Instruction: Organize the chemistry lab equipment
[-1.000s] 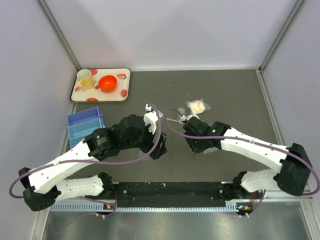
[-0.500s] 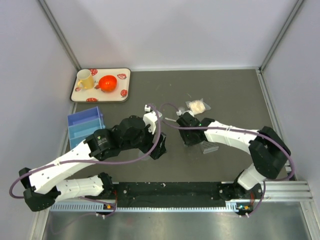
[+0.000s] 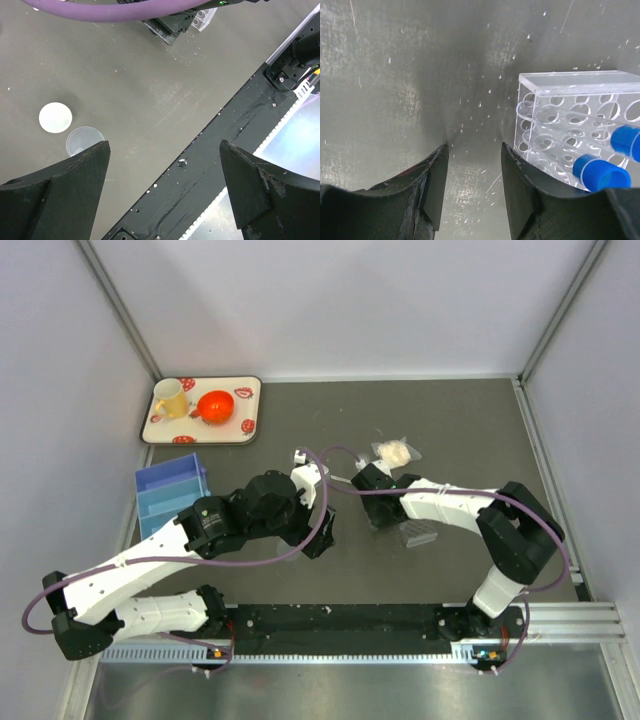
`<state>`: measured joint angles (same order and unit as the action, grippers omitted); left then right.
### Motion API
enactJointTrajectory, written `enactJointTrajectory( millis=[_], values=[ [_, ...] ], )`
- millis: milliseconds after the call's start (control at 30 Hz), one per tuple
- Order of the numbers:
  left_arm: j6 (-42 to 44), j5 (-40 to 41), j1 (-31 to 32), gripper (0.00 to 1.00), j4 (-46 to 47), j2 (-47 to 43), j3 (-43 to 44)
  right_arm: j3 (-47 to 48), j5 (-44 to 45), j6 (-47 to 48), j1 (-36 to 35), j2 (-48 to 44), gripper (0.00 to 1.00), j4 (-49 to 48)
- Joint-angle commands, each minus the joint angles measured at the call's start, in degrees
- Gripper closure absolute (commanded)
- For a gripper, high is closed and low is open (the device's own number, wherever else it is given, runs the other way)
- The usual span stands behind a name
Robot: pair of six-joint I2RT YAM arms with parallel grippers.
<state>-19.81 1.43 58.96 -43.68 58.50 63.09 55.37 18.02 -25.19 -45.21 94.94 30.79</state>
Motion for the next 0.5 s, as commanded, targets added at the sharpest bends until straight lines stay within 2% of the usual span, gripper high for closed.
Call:
enactJointTrajectory(
  millis=[0,267,467],
  values=[
    [0.7,1.1,-0.1,0.04,2.3,-0.3,0.6,2.0,4.7,-0.3,0.4,1.3,0.54,-1.3],
    [1.1,1.2,-0.1,0.04,2.2,0.1,0.9,1.9,7.6,-0.5,2.0,2.4,0.53,-0.8],
    [1.2,0.9,-0.1,0.04,2.0,-0.1,1.0,1.1,7.6,0.1,5.8,2.6,0.52,-1.1]
  ],
)
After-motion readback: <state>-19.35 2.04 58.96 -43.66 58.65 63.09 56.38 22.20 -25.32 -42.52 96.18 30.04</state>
